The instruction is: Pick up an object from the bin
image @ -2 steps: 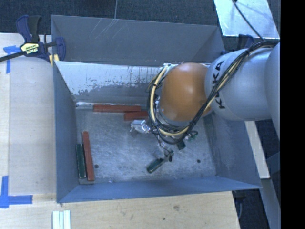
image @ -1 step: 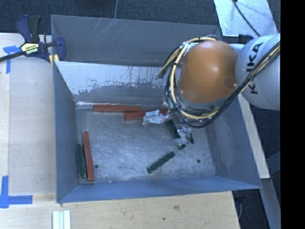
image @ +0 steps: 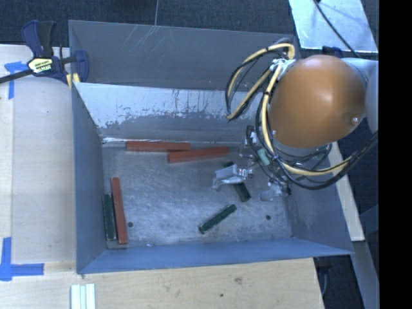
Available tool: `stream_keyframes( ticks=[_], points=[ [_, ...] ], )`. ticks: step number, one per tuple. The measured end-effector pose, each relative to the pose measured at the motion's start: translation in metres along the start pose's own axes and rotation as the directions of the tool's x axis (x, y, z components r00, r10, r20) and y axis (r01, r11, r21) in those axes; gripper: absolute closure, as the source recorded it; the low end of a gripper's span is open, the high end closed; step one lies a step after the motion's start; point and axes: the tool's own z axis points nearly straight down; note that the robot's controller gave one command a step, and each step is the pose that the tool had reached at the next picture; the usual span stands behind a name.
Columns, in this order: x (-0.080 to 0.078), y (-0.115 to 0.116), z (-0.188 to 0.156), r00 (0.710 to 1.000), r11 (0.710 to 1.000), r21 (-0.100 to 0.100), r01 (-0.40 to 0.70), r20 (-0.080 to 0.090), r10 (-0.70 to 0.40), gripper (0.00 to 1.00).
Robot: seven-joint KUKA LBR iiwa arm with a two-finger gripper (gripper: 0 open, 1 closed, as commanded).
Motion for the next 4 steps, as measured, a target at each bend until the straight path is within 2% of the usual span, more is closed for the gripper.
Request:
stream_keyframes(
  ticks=[1, 2, 3, 4],
  points=[
    [-0.001, 0.0, 0.132, 0.955, 0.954, -0.012, 0.298, 0.001, -0.298, 0.0],
    [0.007, -0.027, -0.004, 0.894, 0.894, 0.002, 0.447, -0.001, -0.447, 0.0],
    [-0.033, 0.016, 0.118, 0.946, 0.946, -0.014, 0.325, 0.003, -0.325, 0.0],
    [-0.013, -0.047, 0.145, 0.928, 0.928, -0.006, 0.373, 0.0, -0.373, 0.0]
  ],
)
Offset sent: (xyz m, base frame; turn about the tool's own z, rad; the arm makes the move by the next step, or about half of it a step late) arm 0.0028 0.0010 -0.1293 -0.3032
